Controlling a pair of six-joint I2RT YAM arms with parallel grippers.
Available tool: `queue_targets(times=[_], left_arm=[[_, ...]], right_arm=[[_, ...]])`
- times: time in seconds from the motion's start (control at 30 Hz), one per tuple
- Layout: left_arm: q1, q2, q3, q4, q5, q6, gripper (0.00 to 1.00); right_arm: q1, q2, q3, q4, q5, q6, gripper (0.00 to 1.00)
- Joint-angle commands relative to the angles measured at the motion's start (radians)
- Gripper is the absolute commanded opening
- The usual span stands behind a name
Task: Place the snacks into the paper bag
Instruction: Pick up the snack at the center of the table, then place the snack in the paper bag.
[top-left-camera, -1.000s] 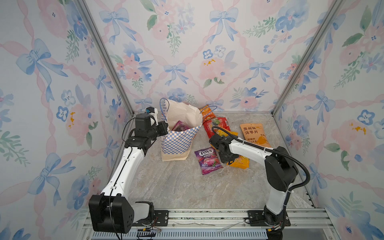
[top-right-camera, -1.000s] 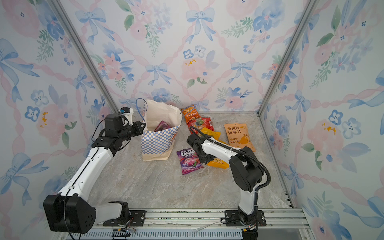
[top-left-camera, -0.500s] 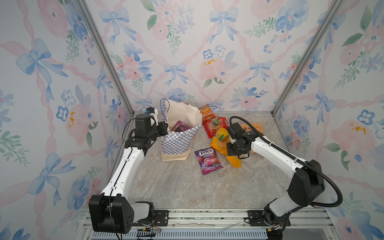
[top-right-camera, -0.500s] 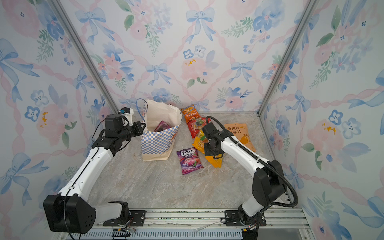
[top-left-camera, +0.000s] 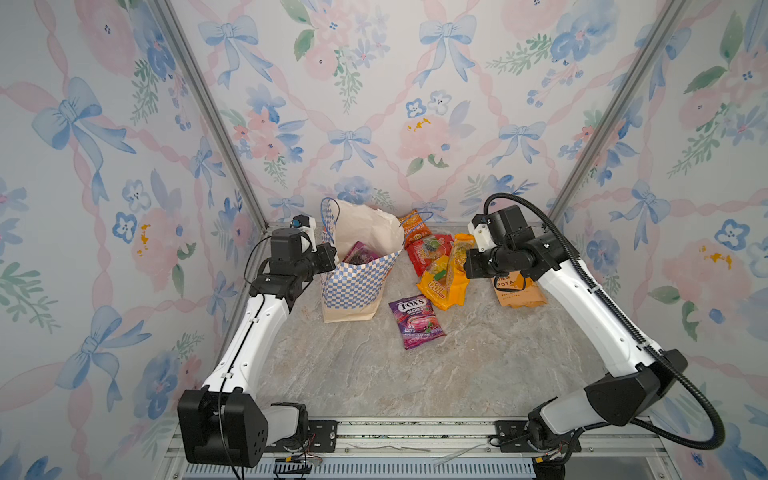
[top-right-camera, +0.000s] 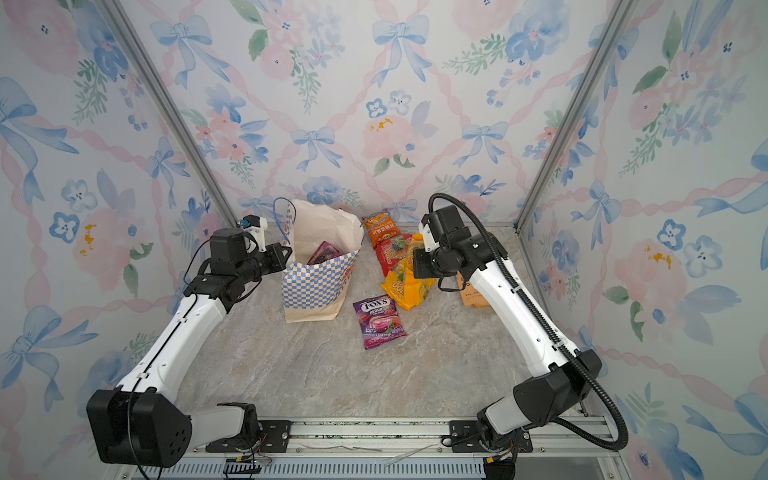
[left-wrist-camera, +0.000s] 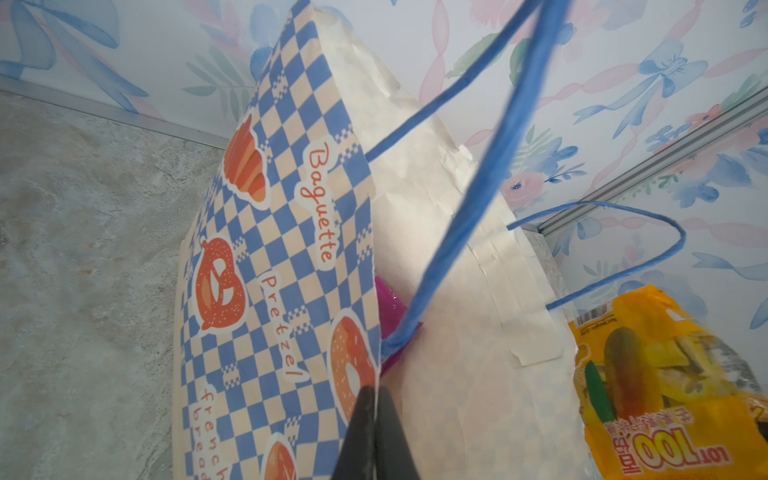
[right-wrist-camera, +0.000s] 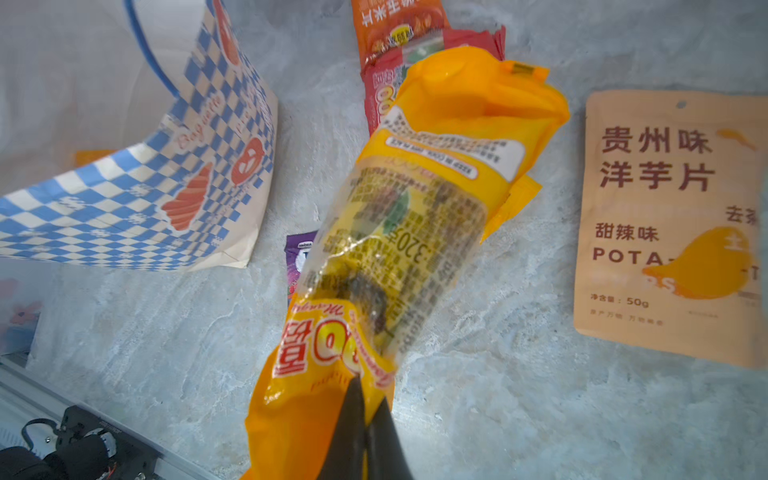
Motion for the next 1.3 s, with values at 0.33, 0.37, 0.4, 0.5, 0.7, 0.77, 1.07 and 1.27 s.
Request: queue_targets(times=[0.33,0.37,0.4,0.5,0.7,0.77,1.07,1.27], left_arm=[[-0.005,-0.009,-0.008,-0.003,0.013,0.015,0.00],[-0.005,-0.009,-0.005,-0.003,0.016,0.015,0.00],[-0.005,-0.008,-0.007,-0.003,0.017,0.014,0.00],[-0.005,-0.005,-0.002,-0.003,0.020,0.010,0.00],[-0.009,0.007,0.012,-0.002,0.033,0.009,0.00],[-0.010,0.005,0.015,-0.002,0.031,0.012,0.00],[-0.011,0.010,0.012,-0.003,0.032,0.016,0.00],[-0.011,0.014,0.015,-0.003,0.034,0.019,0.00]], right_arm=[[-0.007,0.024,0.424,-0.036,-0.056,-0.064,0.00],[-0.007,0.037,0.448,-0.029,-0.062,-0.063,0.00],[-0.004,0.048,0.468,-0.023,-0.069,-0.060,0.00],[0.010,0.083,0.516,0.028,-0.091,-0.052,0.00],[0.055,0.176,0.624,0.130,-0.089,-0.063,0.00],[0.065,0.230,0.692,0.143,-0.098,-0.067,0.00],[0.130,0.390,0.867,0.262,-0.109,-0.106,0.00],[0.189,0.423,0.851,0.384,-0.112,-0.161,0.00]])
